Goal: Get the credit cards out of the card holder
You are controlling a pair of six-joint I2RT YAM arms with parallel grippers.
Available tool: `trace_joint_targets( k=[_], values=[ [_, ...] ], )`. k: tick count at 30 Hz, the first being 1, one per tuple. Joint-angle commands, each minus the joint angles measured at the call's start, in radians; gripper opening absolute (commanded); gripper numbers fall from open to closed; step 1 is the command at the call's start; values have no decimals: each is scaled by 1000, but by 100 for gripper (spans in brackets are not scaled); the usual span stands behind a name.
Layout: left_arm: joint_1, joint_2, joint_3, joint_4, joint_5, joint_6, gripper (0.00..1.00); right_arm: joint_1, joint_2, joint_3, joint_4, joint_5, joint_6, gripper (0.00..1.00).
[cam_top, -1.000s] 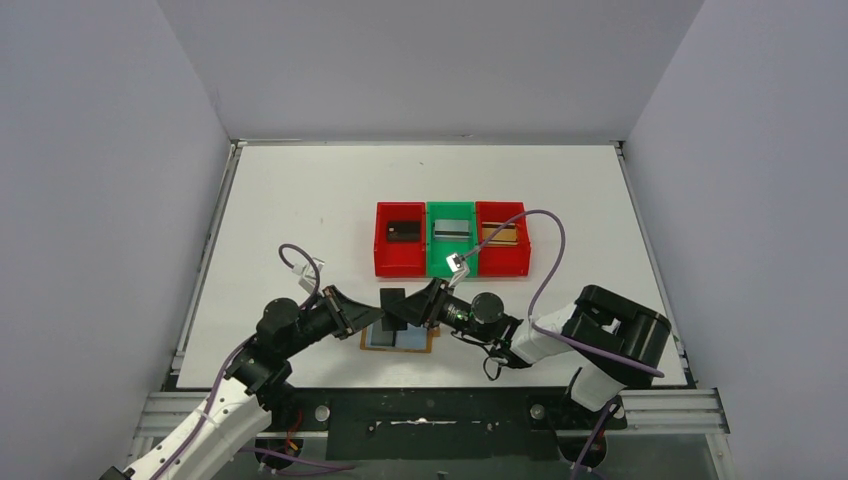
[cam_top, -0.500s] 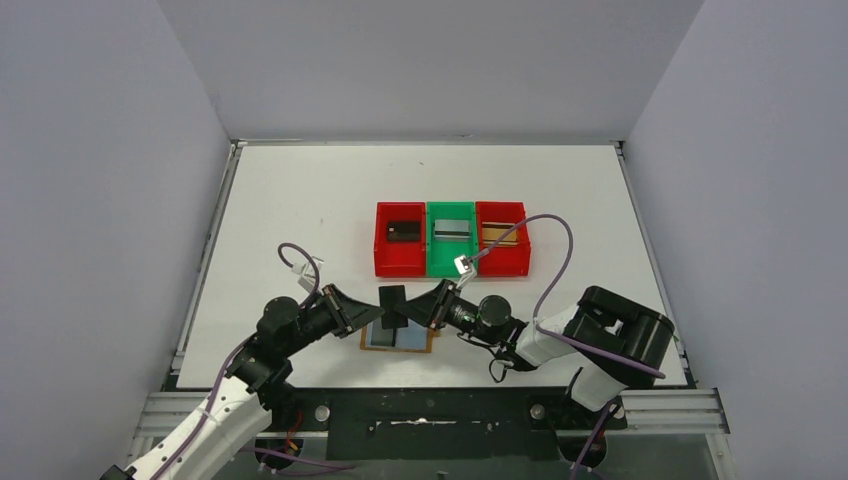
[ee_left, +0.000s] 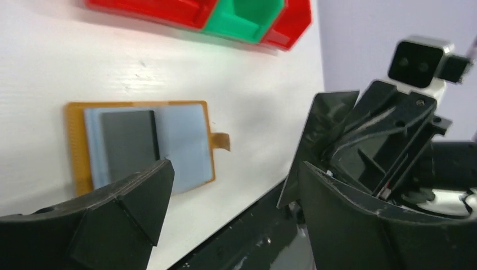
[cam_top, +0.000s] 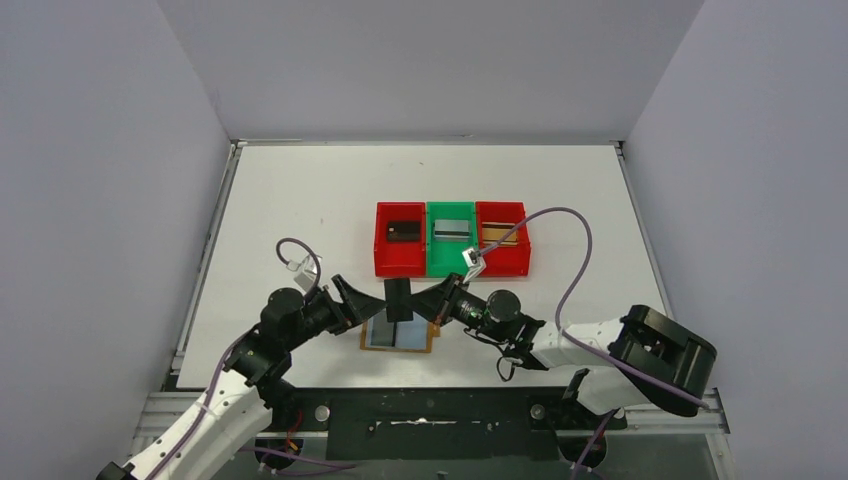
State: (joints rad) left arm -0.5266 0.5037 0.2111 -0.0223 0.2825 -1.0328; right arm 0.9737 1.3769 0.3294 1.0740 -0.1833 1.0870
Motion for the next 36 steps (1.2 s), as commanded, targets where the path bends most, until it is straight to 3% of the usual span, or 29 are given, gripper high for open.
trace_joint_targets(
  k=[1, 5, 12, 16, 26, 36],
  values=[
    [11, 18, 220, -262, -196, 170, 84, -7, -101, 51, -213, 104, -84, 0],
    [11, 72, 394, -497, -366, 283, 89, -7, -193, 120, -539, 250, -160, 0],
    [12, 149, 531, -547, -501, 442, 91, -9, -205, 365, -952, 463, -472, 0],
    [22, 159, 511, -506, -613, 471, 94, -6, -126, 475, -1000, 527, -665, 0],
    [191, 147, 476, -485, -553, 460, 95, 50, 142, 740, -1006, 615, -1222, 0],
    [319, 113, 464, -476, -534, 453, 96, 50, 357, 889, -999, 545, -1588, 0]
  ],
)
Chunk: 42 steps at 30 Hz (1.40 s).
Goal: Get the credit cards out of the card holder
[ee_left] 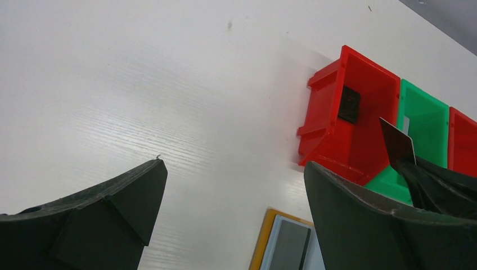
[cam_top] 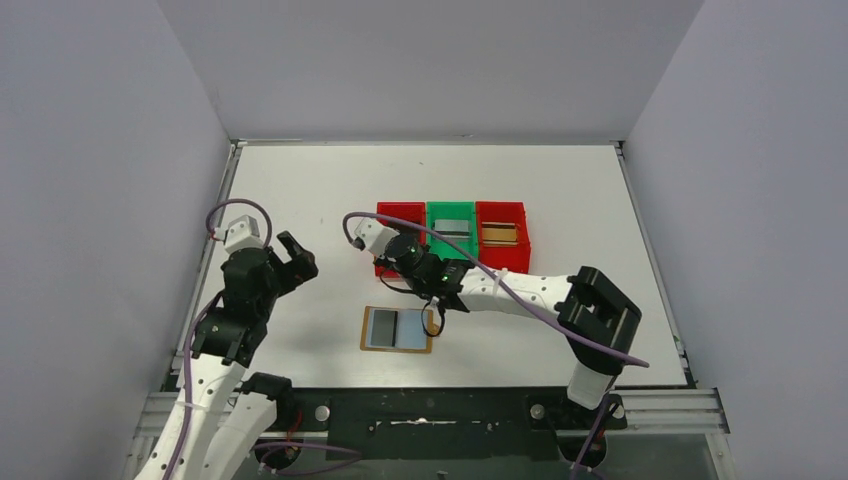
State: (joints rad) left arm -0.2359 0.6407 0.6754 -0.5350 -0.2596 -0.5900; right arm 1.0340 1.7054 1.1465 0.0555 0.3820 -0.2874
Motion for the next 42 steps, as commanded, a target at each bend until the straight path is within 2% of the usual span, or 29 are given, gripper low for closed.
trace_joint_targets(
  k=[1, 13, 19, 27, 42],
  values=[
    [31, -24, 1, 36, 7, 10, 95, -15, 40, 79, 21, -39, -234, 0],
    [87, -21, -1, 35, 15, 7, 96, -45, 97, 74, 50, -152, -414, 0],
    [88, -35, -1, 35, 20, 9, 96, -50, 140, 113, 57, -125, -433, 0],
    [89, -35, -10, 51, 53, 12, 96, -58, 159, 81, 87, -139, -469, 0],
    [92, -18, -10, 48, 59, 15, 96, -162, 188, 135, 28, -317, -547, 0]
  ],
)
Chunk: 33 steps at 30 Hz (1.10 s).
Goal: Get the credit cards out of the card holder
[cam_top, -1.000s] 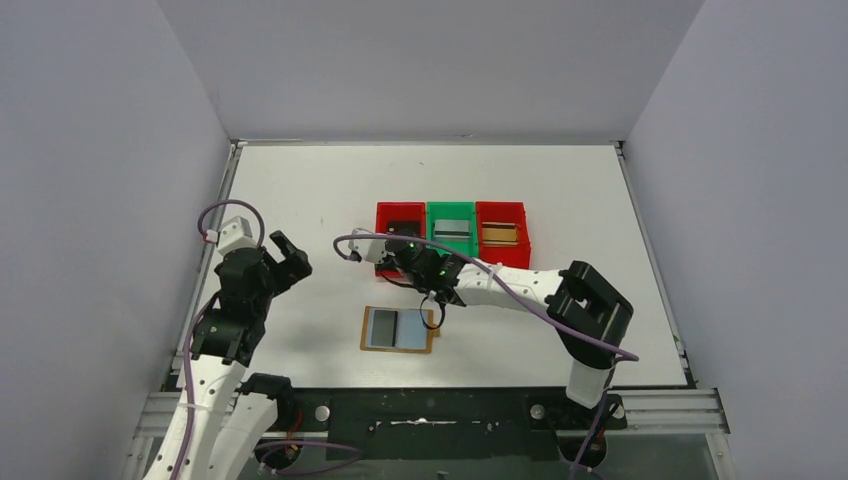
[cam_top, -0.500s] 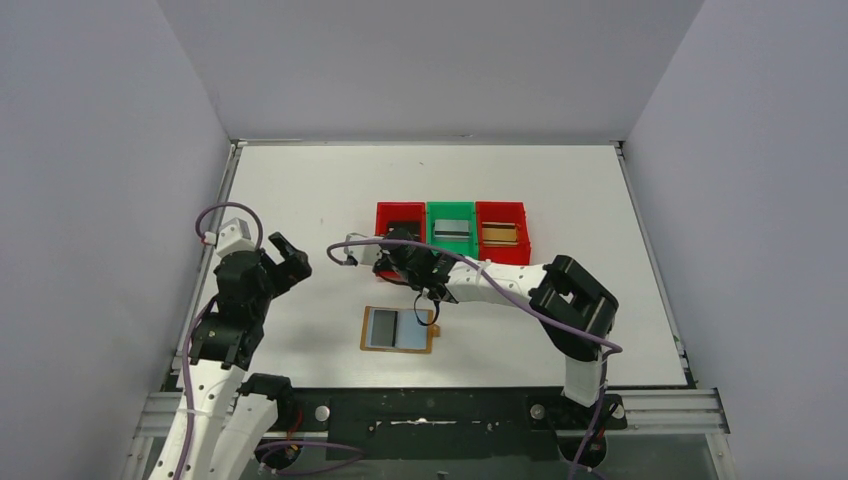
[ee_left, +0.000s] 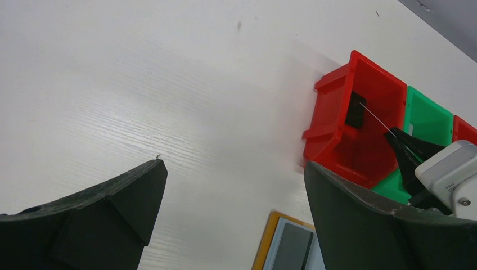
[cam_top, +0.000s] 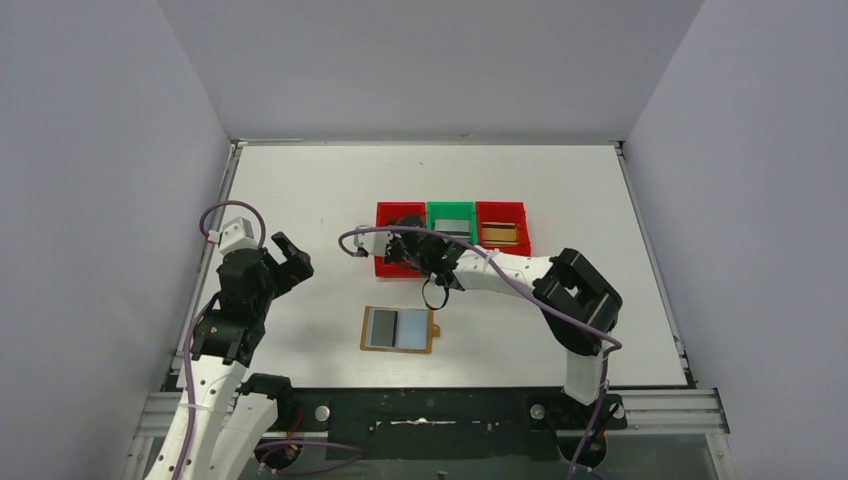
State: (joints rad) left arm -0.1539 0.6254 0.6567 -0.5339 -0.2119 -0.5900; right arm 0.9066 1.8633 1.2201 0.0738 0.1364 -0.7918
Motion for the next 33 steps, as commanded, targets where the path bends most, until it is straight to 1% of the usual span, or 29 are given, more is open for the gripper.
trace_joint_targets(
  k=[1, 7, 15, 23, 33],
  values=[
    [11, -3, 8, 48, 14, 15, 96, -44, 40, 69, 10, -80, -49, 0],
    [17, -1, 8, 51, 21, 18, 96, -71, 104, 138, -16, -112, -91, 1],
    [28, -1, 6, 57, 38, 24, 96, -92, 196, 217, -23, -59, -168, 2],
    [36, -3, 4, 61, 49, 30, 96, -109, 270, 313, -67, -45, -195, 7],
    [46, -16, 4, 63, 49, 35, 96, -128, 273, 312, -136, -62, -181, 10]
  ],
)
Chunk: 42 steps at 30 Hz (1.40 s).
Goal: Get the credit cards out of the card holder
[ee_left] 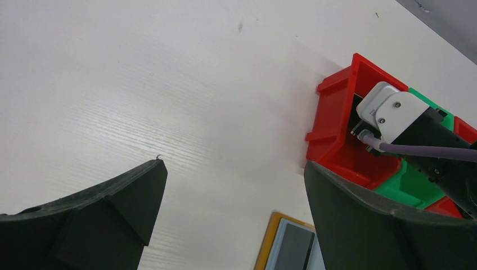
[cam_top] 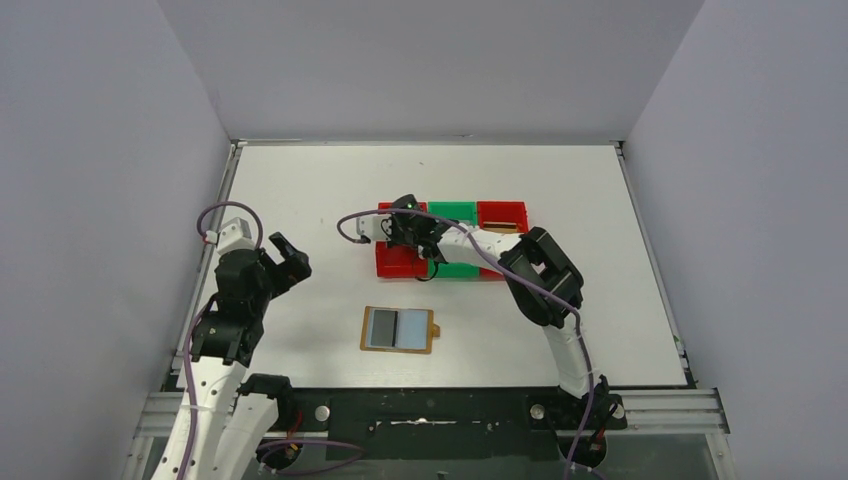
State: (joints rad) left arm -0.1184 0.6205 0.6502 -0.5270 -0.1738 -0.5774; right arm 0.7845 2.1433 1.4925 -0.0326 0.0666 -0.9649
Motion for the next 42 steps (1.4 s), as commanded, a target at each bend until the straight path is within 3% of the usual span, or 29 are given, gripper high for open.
trace_joint_targets(
  k=[1, 7, 12, 20, 29, 32, 36, 39, 42],
  values=[
    [10, -12, 11, 55, 10, 23, 96, -8, -3, 37, -29, 7, -12, 10],
    [10, -15, 11, 55, 9, 24, 96, -8, -1, 45, -50, 6, -24, 13],
    [12, -15, 11, 55, 10, 25, 96, -8, -1, 90, -125, -11, 10, 38],
    [11, -11, 11, 56, 9, 22, 96, -8, -86, 84, -159, -95, 115, 44],
    [11, -8, 11, 54, 16, 22, 96, -4, -244, -35, -39, -143, 316, 46],
    [11, -5, 11, 56, 20, 22, 96, 7, -331, -93, 30, -108, 505, 46],
    [10, 0, 11, 59, 35, 25, 96, 25, -438, -197, 59, -41, 993, 48],
    [10, 4, 11, 63, 45, 26, 96, 36, -478, -281, 11, -101, 1410, 47],
    [9, 17, 11, 69, 72, 29, 95, 100, -515, -422, 70, -79, 1622, 42]
  ],
)
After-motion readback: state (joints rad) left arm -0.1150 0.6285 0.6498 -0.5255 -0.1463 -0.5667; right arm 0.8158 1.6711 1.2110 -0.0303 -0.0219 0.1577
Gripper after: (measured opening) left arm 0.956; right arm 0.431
